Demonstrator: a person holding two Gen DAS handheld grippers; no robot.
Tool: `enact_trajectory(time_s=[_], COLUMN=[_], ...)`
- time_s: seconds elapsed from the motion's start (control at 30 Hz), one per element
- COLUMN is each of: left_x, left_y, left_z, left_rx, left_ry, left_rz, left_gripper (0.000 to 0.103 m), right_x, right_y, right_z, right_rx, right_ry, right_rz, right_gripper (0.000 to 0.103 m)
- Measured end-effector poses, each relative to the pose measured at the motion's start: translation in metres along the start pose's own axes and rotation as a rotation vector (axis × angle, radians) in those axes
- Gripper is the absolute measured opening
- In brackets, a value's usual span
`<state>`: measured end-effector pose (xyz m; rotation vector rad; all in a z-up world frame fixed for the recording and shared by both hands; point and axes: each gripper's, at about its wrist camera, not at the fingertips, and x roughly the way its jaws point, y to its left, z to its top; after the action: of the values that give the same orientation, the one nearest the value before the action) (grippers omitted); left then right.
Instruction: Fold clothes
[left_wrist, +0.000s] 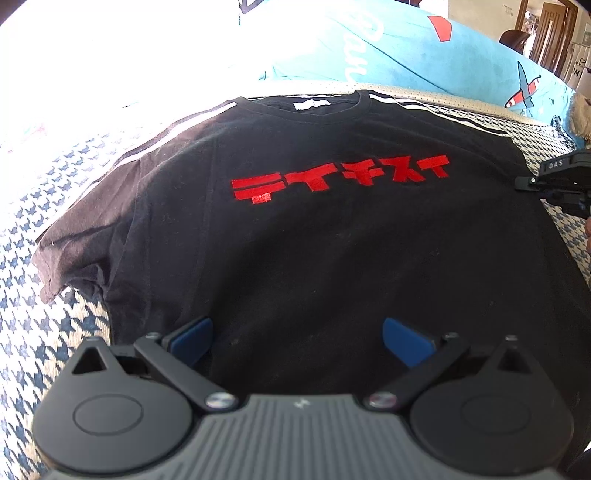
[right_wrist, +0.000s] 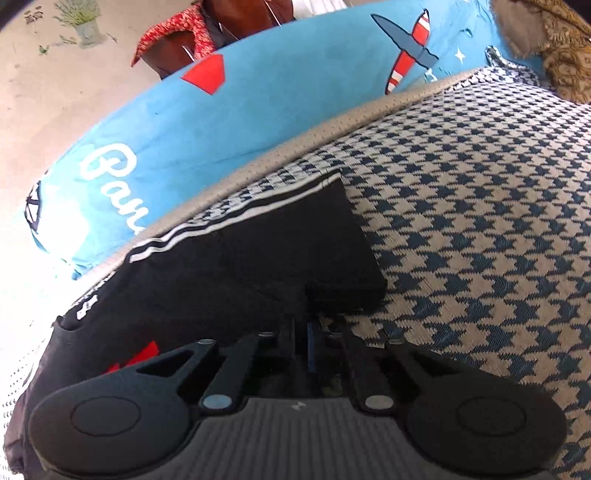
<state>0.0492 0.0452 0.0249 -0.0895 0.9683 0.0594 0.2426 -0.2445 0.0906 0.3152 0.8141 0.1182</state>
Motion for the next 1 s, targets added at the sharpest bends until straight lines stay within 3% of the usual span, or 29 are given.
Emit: enact_trajectory(time_s=[0.2,0.27,0.43,0.53,1.0], left_x=[0.001,0.000,0.000,0.000,0.000], left_y=[-0.007,-0.009,-0.011,-0.011,-0.008], left_z=[-0.003,-0.004,-0.005,-0.006,-0.004], left_rx=[0.050,0.058,0.059,0.056,0.051], left_ry=[0.001,0.000,-0.002,-0.005,-0.004], left_rz=[0.026,0.027,0.029,0.028,0.022], left_gripper=[0.103,0.103,0.103,0.103,0.103], right_x=[-0.004,-0.011,-0.031,-0.033,0.011], right_y=[-0.002,-0.005,-0.010,-0.016,-0.012], right_z=[0.001,0.004,0.013,0.021,0.046], right_rx=[0.019,0.043,0.051,0.052,-0.005], right_ry=[0.024,0.022,-0.033,-0.074,-0.120], right_rz=[-0.014,0.001,-0.006,-0.004,-0.024], right_gripper=[0.006,0.015,0.017,0.025,0.052])
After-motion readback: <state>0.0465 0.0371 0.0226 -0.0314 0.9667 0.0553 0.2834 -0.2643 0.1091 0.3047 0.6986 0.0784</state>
